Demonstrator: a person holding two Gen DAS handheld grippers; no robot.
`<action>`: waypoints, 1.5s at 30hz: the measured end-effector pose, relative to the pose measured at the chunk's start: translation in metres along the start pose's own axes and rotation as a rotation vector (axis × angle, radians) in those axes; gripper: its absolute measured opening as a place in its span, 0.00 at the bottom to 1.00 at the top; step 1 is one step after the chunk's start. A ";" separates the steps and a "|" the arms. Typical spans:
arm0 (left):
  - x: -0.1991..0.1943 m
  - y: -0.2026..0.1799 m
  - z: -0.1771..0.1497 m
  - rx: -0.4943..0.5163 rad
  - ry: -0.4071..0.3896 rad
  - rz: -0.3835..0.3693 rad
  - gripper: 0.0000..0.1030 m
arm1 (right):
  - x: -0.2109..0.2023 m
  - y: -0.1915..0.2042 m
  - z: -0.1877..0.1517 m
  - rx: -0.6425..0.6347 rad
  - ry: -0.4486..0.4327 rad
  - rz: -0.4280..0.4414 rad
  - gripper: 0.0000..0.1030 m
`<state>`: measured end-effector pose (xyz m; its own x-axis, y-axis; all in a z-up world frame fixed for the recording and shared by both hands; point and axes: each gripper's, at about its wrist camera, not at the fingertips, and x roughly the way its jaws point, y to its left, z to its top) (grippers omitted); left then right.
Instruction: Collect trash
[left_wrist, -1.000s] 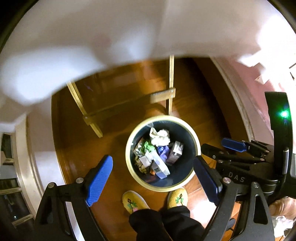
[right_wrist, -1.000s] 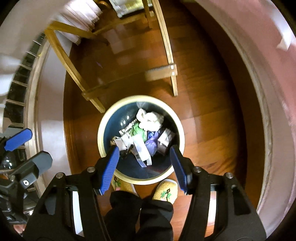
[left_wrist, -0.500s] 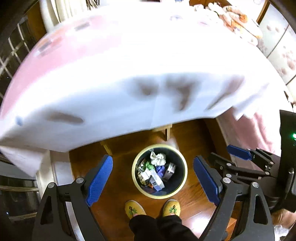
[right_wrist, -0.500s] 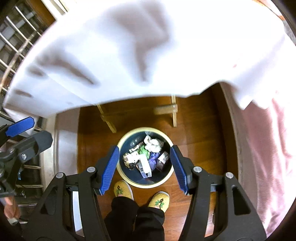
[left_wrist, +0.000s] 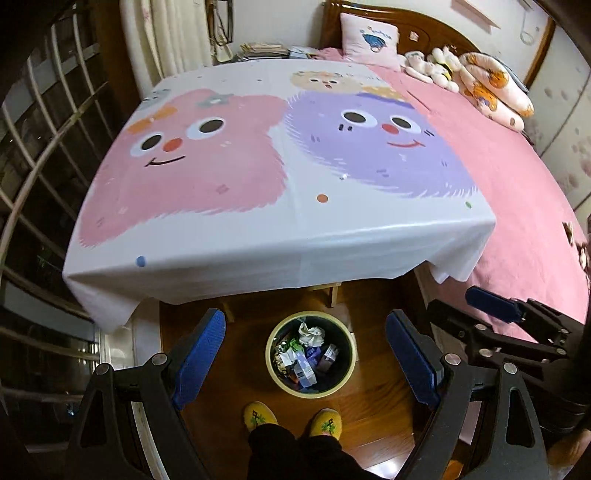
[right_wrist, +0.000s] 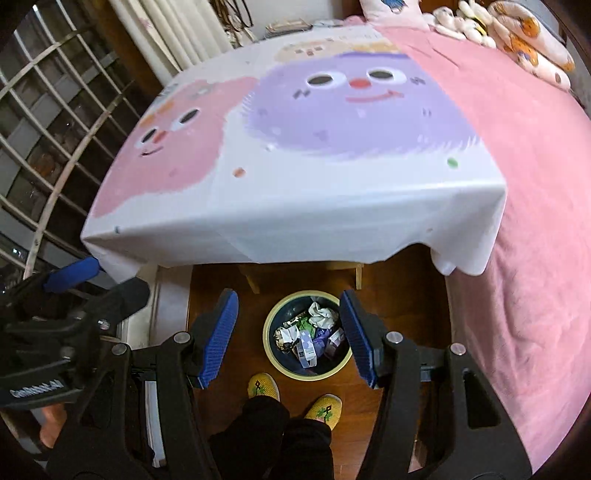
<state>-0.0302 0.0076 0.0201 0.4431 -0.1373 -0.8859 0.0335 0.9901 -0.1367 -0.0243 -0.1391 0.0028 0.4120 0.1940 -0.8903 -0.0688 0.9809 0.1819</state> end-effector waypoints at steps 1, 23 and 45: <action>-0.005 0.000 -0.001 -0.010 -0.004 0.004 0.87 | -0.008 0.003 0.002 -0.007 -0.004 0.005 0.53; -0.055 0.012 0.007 -0.110 -0.105 0.065 0.87 | -0.084 0.038 0.025 -0.104 -0.157 0.002 0.53; -0.062 0.011 0.019 -0.085 -0.135 0.072 0.87 | -0.086 0.035 0.032 -0.068 -0.187 -0.019 0.53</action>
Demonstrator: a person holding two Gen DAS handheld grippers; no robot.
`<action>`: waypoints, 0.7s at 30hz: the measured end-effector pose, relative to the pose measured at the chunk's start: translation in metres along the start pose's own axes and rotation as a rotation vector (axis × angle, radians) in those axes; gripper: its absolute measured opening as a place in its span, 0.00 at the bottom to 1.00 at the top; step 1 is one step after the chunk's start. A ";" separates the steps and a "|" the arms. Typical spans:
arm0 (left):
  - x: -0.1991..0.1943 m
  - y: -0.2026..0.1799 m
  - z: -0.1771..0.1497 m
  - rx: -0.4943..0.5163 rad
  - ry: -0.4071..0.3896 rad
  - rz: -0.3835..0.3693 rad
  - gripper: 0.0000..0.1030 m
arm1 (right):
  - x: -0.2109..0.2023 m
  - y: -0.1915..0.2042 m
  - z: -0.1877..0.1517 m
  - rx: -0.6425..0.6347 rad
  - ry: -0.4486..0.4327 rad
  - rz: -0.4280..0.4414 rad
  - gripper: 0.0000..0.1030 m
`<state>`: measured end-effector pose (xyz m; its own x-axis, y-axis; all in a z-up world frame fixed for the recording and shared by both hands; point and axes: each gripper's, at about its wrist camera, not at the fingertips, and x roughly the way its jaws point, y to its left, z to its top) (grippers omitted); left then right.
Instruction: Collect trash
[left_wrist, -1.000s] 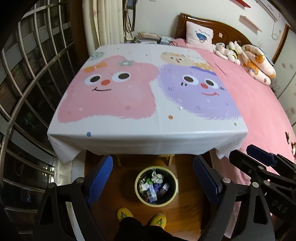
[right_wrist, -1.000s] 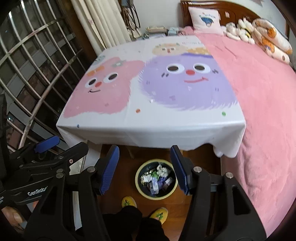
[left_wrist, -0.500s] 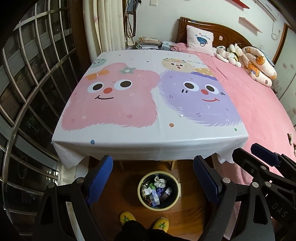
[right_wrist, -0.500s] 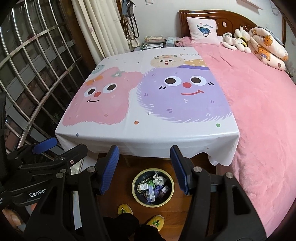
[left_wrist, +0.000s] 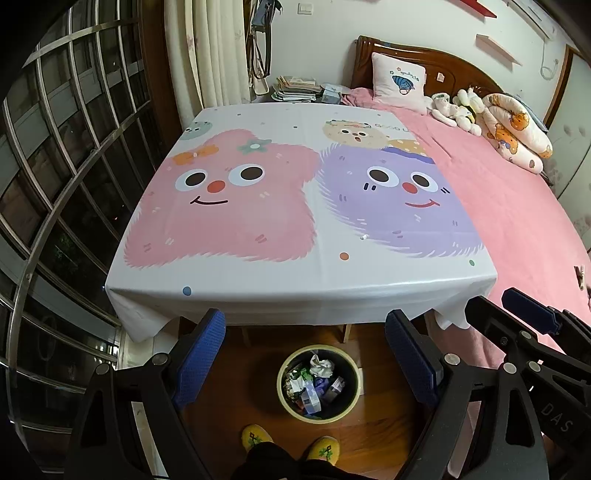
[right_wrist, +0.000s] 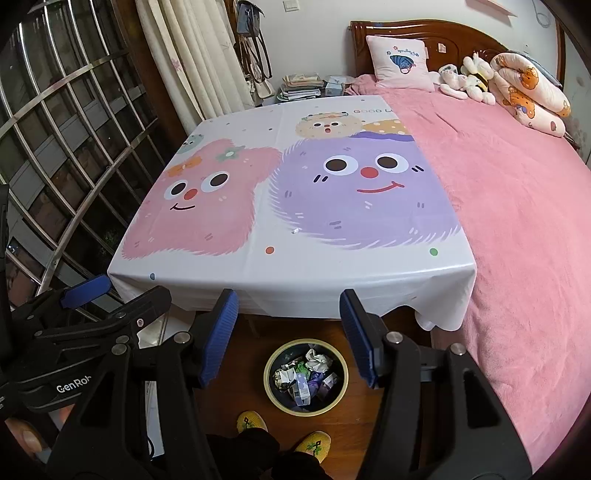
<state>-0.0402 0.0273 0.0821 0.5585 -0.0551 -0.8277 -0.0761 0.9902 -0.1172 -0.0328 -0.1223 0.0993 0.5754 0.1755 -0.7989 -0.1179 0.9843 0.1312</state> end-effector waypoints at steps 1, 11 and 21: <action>0.000 0.000 0.000 0.000 -0.001 0.001 0.87 | 0.001 0.000 0.000 0.000 0.001 0.000 0.53; 0.001 0.001 -0.003 -0.001 0.006 0.001 0.87 | 0.003 0.001 -0.005 0.006 0.005 -0.002 0.53; 0.003 0.000 -0.009 0.003 0.001 0.007 0.87 | 0.003 0.001 -0.009 0.008 0.006 -0.002 0.53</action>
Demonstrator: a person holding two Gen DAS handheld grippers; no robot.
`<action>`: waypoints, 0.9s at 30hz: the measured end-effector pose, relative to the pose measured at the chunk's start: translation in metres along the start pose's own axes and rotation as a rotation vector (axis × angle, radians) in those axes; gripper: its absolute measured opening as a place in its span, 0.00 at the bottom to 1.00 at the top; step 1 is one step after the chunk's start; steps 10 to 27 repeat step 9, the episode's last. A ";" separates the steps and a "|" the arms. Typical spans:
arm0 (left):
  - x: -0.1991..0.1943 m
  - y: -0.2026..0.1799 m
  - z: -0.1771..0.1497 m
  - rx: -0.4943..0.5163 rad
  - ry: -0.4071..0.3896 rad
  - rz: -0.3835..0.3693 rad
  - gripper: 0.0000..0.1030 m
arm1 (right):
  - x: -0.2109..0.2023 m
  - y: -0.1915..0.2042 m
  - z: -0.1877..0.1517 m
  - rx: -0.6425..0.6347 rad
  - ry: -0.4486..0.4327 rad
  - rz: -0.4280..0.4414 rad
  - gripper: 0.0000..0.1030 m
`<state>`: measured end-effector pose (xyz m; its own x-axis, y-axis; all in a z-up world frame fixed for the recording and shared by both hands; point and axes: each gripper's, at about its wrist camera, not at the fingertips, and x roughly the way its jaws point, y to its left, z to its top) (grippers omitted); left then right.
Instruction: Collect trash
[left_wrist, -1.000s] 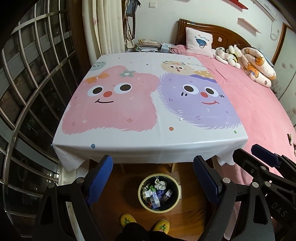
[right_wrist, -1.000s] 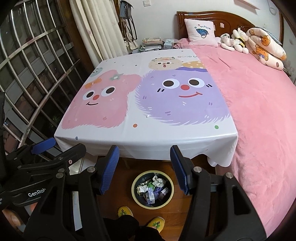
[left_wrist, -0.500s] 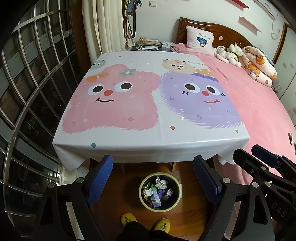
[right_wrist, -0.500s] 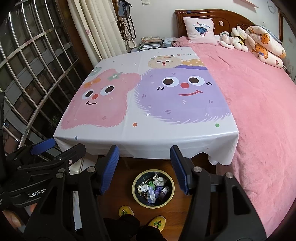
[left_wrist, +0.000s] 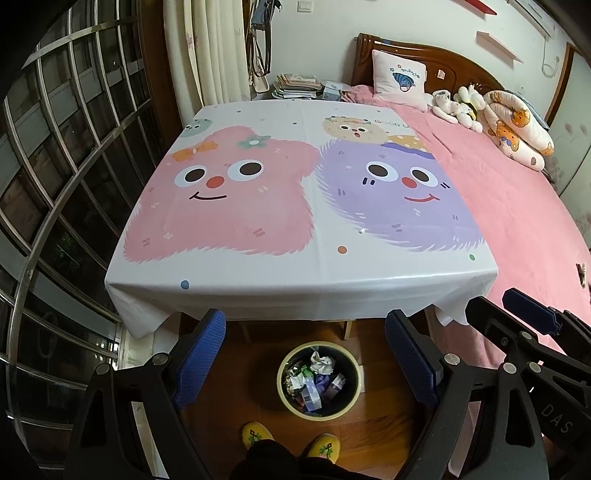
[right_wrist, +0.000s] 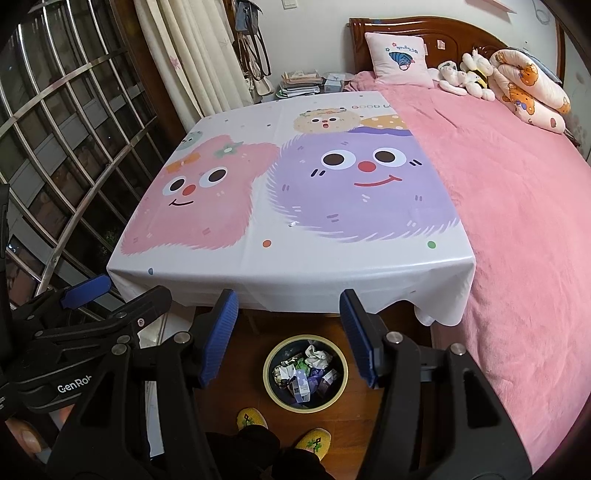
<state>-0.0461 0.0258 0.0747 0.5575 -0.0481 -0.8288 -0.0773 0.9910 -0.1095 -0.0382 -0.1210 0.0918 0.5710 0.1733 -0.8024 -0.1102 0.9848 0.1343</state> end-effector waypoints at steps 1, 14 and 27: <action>0.000 0.000 -0.001 0.001 -0.002 0.001 0.87 | 0.000 -0.001 -0.001 0.000 -0.002 0.001 0.53; -0.005 -0.005 -0.005 0.005 -0.009 0.003 0.86 | -0.004 -0.001 -0.002 0.003 -0.006 0.003 0.53; -0.005 -0.005 -0.005 0.005 -0.009 0.003 0.86 | -0.004 -0.001 -0.002 0.003 -0.006 0.003 0.53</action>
